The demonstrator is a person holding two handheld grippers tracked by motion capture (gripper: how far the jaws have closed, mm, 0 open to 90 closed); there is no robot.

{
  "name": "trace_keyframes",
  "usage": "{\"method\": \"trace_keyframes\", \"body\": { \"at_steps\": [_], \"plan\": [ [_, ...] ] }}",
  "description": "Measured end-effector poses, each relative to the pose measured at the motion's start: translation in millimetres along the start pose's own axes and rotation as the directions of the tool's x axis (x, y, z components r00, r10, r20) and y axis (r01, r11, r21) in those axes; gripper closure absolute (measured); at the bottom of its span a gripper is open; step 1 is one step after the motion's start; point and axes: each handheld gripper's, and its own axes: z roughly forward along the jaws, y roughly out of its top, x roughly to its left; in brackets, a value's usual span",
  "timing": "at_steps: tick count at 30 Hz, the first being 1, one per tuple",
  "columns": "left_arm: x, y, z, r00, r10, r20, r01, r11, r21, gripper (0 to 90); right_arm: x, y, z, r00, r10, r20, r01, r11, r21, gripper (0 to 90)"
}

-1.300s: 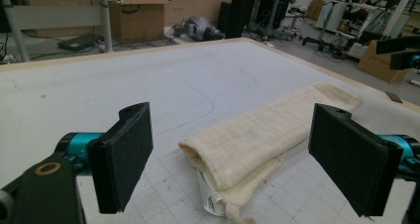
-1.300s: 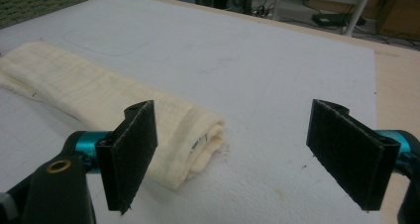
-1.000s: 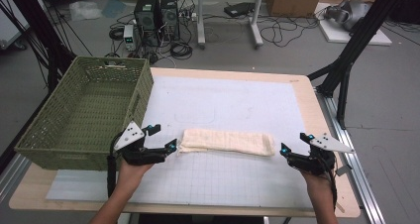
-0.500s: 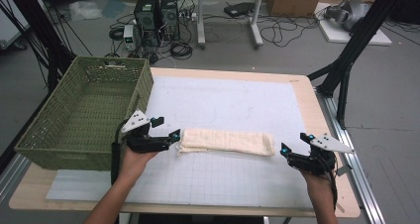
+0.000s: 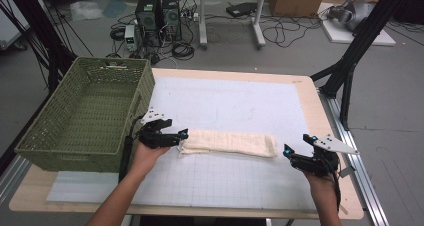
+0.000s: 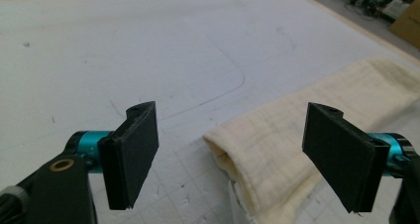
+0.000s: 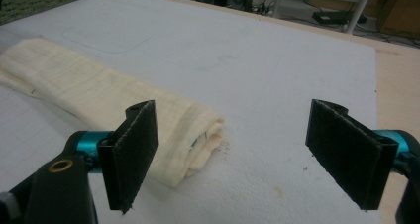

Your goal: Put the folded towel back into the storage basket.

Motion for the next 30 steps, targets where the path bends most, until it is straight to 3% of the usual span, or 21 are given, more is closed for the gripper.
{"method": "trace_keyframes", "body": {
  "at_steps": [4,9,13,20,22,23,24,25,30],
  "plan": [
    [2.6,-3.9,9.3,0.9996,-0.027,0.007,0.026,0.9973,0.068,27.5,0.1,-0.4,0.6,1.0000,0.003,-0.001,-0.003,1.0000,0.004,18.8],
    [-0.5,-6.1,17.5,0.9989,-0.045,0.014,0.043,0.9946,0.095,34.1,-0.1,-1.0,1.6,1.0000,0.000,-0.002,0.000,1.0000,0.008,18.8],
    [-5.3,-9.0,24.4,0.9974,-0.057,0.044,0.050,0.9885,0.143,38.9,0.8,-1.0,1.7,1.0000,0.003,-0.004,-0.003,0.9999,0.015,18.8],
    [-12.7,-13.6,31.2,0.9984,-0.019,0.054,0.008,0.9818,0.190,44.3,-0.2,-1.7,2.2,1.0000,-0.002,-0.007,0.002,0.9999,0.016,18.8],
    [-18.0,-14.6,31.5,0.9978,0.059,0.032,-0.064,0.9764,0.206,47.3,0.0,-1.5,1.8,1.0000,0.002,-0.006,-0.002,0.9998,0.018,18.8],
    [-20.0,-14.8,31.4,0.9960,0.084,0.028,-0.088,0.9736,0.210,49.6,0.0,-1.5,1.9,1.0000,0.000,-0.006,0.000,0.9999,0.016,18.8],
    [-20.0,-14.8,31.4,0.9960,0.084,0.028,-0.088,0.9736,0.210,52.5,-0.1,-1.6,1.9,1.0000,0.000,-0.006,0.000,0.9999,0.017,18.8],
    [-22.1,-14.8,30.5,0.9935,0.102,0.051,-0.111,0.9690,0.221,58.1,0.0,-1.6,1.9,1.0000,0.002,-0.006,-0.002,0.9998,0.018,18.8],
    [-27.4,-15.7,30.7,0.9889,0.118,0.090,-0.136,0.9661,0.220,76.5,0.6,-1.5,2.0,1.0000,-0.001,-0.005,0.001,0.9999,0.016,18.8]
  ]
}}
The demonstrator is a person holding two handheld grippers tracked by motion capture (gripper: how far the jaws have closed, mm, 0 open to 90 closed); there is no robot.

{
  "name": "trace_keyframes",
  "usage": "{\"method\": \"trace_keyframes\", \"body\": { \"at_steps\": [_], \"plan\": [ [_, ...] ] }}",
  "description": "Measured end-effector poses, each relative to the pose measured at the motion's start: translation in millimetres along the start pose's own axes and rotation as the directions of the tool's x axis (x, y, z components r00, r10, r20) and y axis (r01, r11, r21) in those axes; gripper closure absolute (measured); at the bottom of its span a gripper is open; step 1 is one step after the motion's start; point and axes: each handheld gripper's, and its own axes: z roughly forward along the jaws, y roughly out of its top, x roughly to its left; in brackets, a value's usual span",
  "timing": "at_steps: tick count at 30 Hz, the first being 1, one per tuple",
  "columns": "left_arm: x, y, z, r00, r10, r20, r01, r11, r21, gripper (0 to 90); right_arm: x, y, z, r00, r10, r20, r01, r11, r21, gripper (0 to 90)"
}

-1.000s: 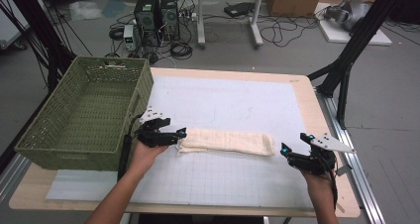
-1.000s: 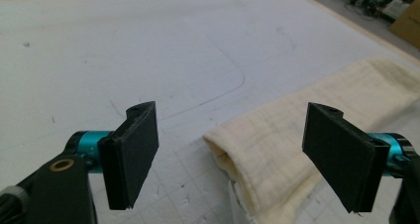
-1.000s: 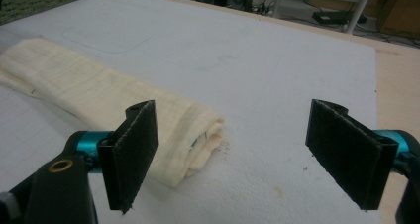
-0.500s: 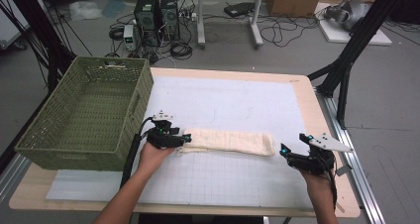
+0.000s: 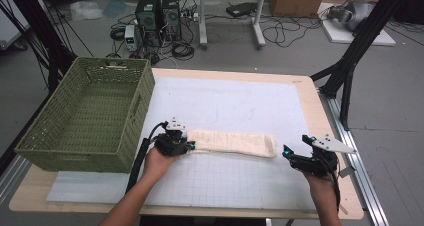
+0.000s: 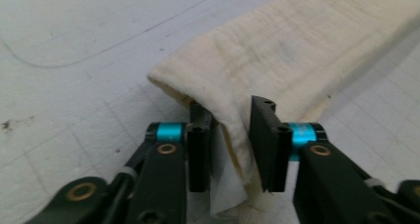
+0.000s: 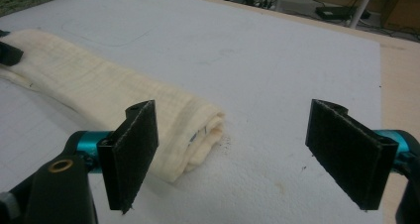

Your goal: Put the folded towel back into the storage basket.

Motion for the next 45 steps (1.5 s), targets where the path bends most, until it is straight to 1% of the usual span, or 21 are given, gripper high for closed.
{"method": "trace_keyframes", "body": {
  "at_steps": [2,5,8,10,13,15,19,23,26,28,30,32,35,36,37,38,39,41,42,44,45],
  "plan": [
    [-1.3,0.1,-0.3,1.0000,0.006,0.001,-0.006,1.0000,0.000,80.7,0.4,0.0,-0.1,1.0000,-0.003,0.002,0.003,1.0000,-0.002,18.8],
    [-2.1,0.1,-1.9,0.9999,0.017,0.003,-0.017,0.9998,-0.011,82.2,0.3,0.0,-0.4,1.0000,0.001,0.003,-0.001,1.0000,-0.005,18.7],
    [-3.1,1.0,-6.4,0.9997,0.018,0.016,-0.018,0.9988,-0.046,82.2,-1.6,-2.1,1.9,0.9998,0.017,0.008,-0.017,0.9998,0.009,16.0],
    [-3.4,2.4,-10.5,0.9996,0.007,0.028,-0.005,0.9966,-0.082,81.9,-3.4,-5.7,6.3,0.9994,0.031,0.015,-0.031,0.9990,0.031,15.9],
    [-2.3,3.7,-15.9,0.9991,-0.007,0.042,0.011,0.9935,-0.114,81.7,-3.8,-9.6,11.8,0.9992,0.039,-0.012,-0.038,0.9975,0.060,15.9],
    [-1.9,3.5,-16.8,0.9990,-0.001,0.045,0.006,0.9937,-0.112,81.6,-0.6,-9.6,15.1,0.9991,0.026,-0.033,-0.023,0.9975,0.067,16.0],
    [-2.2,2.7,-17.3,0.9989,0.006,0.046,-0.001,0.9936,-0.113,81.2,7.1,-8.9,23.7,0.9990,-0.004,-0.045,0.007,0.9972,0.074,18.6],
    [-2.6,-0.9,-16.7,0.9992,0.001,0.040,0.004,0.9920,-0.126,81.1,10.7,-13.4,39.2,0.9981,-0.001,-0.062,0.008,0.9934,0.114,19.7],
    [-2.3,-6.7,-15.3,0.9994,0.002,0.033,0.002,0.9928,-0.120,81.0,14.3,-16.3,50.9,0.9973,0.002,-0.073,0.010,0.9875,0.157,19.7],
    [-3.1,-7.2,-15.7,0.9994,0.018,0.028,-0.015,0.9939,-0.109,80.8,16.3,-17.3,55.9,0.9973,0.005,-0.073,0.008,0.9842,0.177,19.7],
    [-4.5,-6.4,-17.3,0.9993,0.022,0.029,-0.019,0.9928,-0.118,80.9,17.4,-17.4,59.5,0.9976,0.002,-0.069,0.011,0.9825,0.186,20.6],
    [-5.3,-6.2,-17.5,0.9995,0.015,0.029,-0.011,0.9916,-0.129,80.8,17.4,-16.9,62.3,0.9978,0.001,-0.066,0.011,0.9821,0.188,24.4],
    [-4.8,-6.4,-19.0,0.9991,0.028,0.030,-0.024,0.9923,-0.121,80.8,16.1,-16.4,65.0,0.9988,0.000,-0.049,0.009,0.9816,0.191,31.3],
    [-5.9,-6.5,-19.0,0.9993,0.024,0.030,-0.020,0.9919,-0.126,80.9,15.3,-16.5,65.7,0.9989,0.004,-0.047,0.005,0.9810,0.194,32.6],
    [-6.4,-6.3,-19.7,0.9991,0.034,0.025,-0.030,0.9917,-0.125,80.9,14.6,-16.9,67.0,0.9989,0.017,-0.044,-0.007,0.9796,0.201,34.3],
    [-7.2,-6.3,-19.6,0.9992,0.030,0.028,-0.026,0.9914,-0.129,80.9,13.7,-17.7,69.0,0.9987,0.021,-0.047,-0.010,0.9766,0.215,37.5],
    [-7.2,-6.2,-20.1,0.9989,0.040,0.025,-0.036,0.9919,-0.122,80.9,13.5,-17.8,70.2,0.9983,0.016,-0.056,-0.003,0.9745,0.224,42.0],
    [-8.1,-6.8,-20.3,0.9986,0.048,0.021,-0.045,0.9919,-0.119,80.9,14.9,-17.3,71.6,0.9965,-0.007,-0.083,0.027,0.9715,0.236,49.5],
    [-8.4,-7.6,-20.8,0.9983,0.054,0.019,-0.052,0.9914,-0.121,80.9,15.9,-16.9,72.4,0.9963,-0.008,-0.086,0.028,0.9714,0.236,52.1],
    [-8.7,-10.2,-21.3,0.9983,0.057,0.017,-0.054,0.9912,-0.120,80.9,16.0,-16.5,74.0,0.9948,0.021,-0.100,0.004,0.9705,0.241,57.0],
    [-8.7,-10.2,-21.3,0.9983,0.057,0.017,-0.054,0.9912,-0.120,80.9,16.0,-16.5,74.0,0.9948,0.021,-0.100,0.004,0.9705,0.241,57.0]
  ]
}}
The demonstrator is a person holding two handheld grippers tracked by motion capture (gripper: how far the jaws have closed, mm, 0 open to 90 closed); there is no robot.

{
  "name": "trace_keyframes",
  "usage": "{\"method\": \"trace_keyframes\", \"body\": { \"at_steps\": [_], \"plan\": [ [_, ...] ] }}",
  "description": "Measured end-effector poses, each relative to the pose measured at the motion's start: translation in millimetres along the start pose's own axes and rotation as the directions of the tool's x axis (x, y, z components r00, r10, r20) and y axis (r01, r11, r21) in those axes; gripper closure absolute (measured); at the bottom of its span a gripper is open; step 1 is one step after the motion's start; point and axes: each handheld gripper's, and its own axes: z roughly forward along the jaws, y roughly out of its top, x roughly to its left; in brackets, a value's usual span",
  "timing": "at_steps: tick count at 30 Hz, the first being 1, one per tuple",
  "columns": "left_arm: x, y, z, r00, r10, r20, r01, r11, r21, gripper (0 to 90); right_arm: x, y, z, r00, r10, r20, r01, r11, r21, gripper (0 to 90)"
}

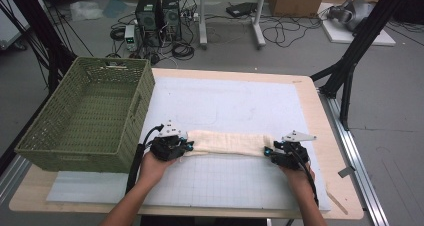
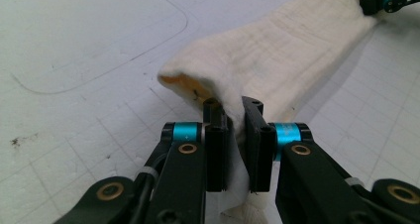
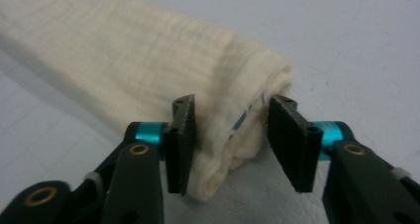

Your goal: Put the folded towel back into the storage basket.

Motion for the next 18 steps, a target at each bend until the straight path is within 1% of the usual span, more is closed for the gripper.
{"method": "trace_keyframes", "body": {
  "at_steps": [1,2,3,4,6,8,9,10,12,13,15,17,18],
  "plan": [
    [-0.6,-4.0,-1.1,1.0000,0.007,-0.003,-0.007,1.0000,0.003,80.9,-2.0,-0.1,0.3,0.9995,0.019,-0.024,-0.019,0.9998,0.001,62.9],
    [-1.0,-5.2,-1.3,1.0000,0.006,-0.001,-0.006,1.0000,0.006,80.9,-1.6,-0.1,0.2,0.9990,0.028,-0.035,-0.027,0.9996,0.004,66.3],
    [-1.2,-6.3,-1.7,0.9999,0.012,0.000,-0.012,0.9999,0.009,81.0,-1.6,0.0,0.2,0.9987,0.030,-0.041,-0.030,0.9995,0.005,71.0],
    [-1.3,-7.1,-1.8,0.9999,0.017,0.001,-0.017,0.9998,0.011,81.1,-1.5,0.3,0.5,0.9974,0.037,-0.062,-0.037,0.9993,0.006,74.8],
    [-1.7,-8.1,-2.0,0.9998,0.019,0.001,-0.019,0.9998,0.009,81.3,-1.4,0.6,0.5,0.9959,0.054,-0.072,-0.054,0.9985,0.014,77.8],
    [-2.5,-8.7,-2.7,0.9997,0.023,0.002,-0.023,0.9997,0.004,81.6,-2.0,0.4,0.4,0.9942,0.070,-0.081,-0.069,0.9975,0.013,78.7],
    [-3.2,-8.8,-3.5,0.9997,0.026,0.000,-0.026,0.9997,0.001,81.8,-1.9,0.4,0.1,0.9944,0.069,-0.081,-0.068,0.9976,0.014,79.0],
    [-3.3,-8.9,-4.5,0.9995,0.032,0.003,-0.032,0.9995,-0.003,81.9,-1.8,0.5,0.0,0.9953,0.057,-0.078,-0.057,0.9984,0.008,79.2],
    [-4.4,-9.1,-7.2,0.9996,0.028,0.005,-0.028,0.9995,-0.016,82.0,-1.1,0.7,-1.4,0.9968,0.035,-0.072,-0.035,0.9994,-0.002,79.3],
    [-5.4,-8.9,-9.4,0.9996,0.026,0.010,-0.026,0.9993,-0.027,82.0,-1.1,0.8,-2.5,0.9965,0.030,-0.078,-0.031,0.9994,-0.013,79.3],
    [-6.5,-8.1,-13.8,0.9993,0.035,0.013,-0.035,0.9986,-0.039,82.0,-2.1,0.9,-6.1,0.9953,-0.001,-0.097,-0.004,0.9986,-0.053,79.3],
    [-7.1,-7.9,-20.0,0.9991,0.034,0.026,-0.033,0.9973,-0.066,82.0,-3.6,1.0,-10.6,0.9922,-0.028,-0.121,0.017,0.9956,-0.093,79.3],
    [-7.1,-7.9,-20.0,0.9991,0.034,0.026,-0.033,0.9973,-0.066,81.9,-3.6,1.0,-10.6,0.9922,-0.028,-0.121,0.017,0.9956,-0.093,79.3]
  ]
}}
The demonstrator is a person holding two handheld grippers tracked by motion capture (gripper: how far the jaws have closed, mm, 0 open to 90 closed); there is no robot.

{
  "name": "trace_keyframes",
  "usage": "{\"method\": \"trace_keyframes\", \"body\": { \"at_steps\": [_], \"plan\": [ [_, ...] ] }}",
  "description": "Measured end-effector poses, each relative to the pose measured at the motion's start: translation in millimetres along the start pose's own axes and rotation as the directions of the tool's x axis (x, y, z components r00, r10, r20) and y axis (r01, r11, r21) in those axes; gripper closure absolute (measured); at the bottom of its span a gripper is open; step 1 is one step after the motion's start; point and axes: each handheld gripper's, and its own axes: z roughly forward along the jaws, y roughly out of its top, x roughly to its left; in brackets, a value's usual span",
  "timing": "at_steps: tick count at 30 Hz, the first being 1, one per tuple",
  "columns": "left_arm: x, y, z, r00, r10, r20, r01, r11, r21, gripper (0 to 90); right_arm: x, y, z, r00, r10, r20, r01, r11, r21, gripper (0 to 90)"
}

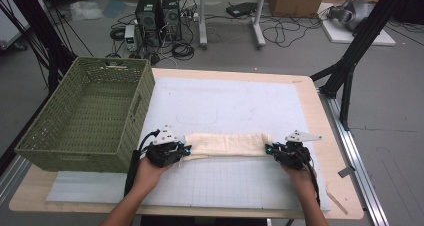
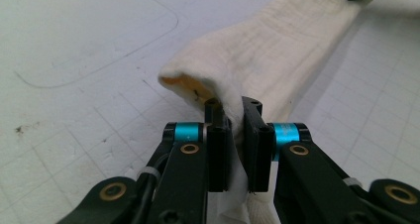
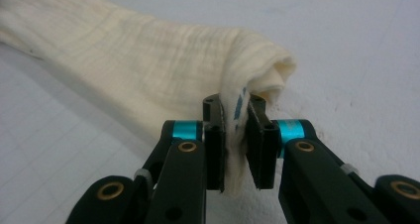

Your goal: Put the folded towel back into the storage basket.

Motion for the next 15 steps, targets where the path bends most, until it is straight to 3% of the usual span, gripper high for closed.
{"method": "trace_keyframes", "body": {
  "at_steps": [1,7,15],
  "plan": [
    [-1.1,0.0,-6.7,0.9999,0.007,0.015,-0.007,0.9995,-0.032,81.9,-0.6,1.0,-5.8,0.9995,-0.020,-0.023,0.019,0.9990,-0.041,79.3],
    [-6.0,0.4,-18.4,0.9993,0.028,0.024,-0.026,0.9941,-0.106,81.6,0.7,6.1,-18.3,0.9975,-0.061,-0.034,0.057,0.9917,-0.115,79.3],
    [-7.3,2.4,-24.2,0.9982,0.045,0.041,-0.038,0.9855,-0.165,81.7,-2.3,11.5,-25.8,0.9980,-0.053,-0.035,0.046,0.9829,-0.178,79.4]
  ]
}}
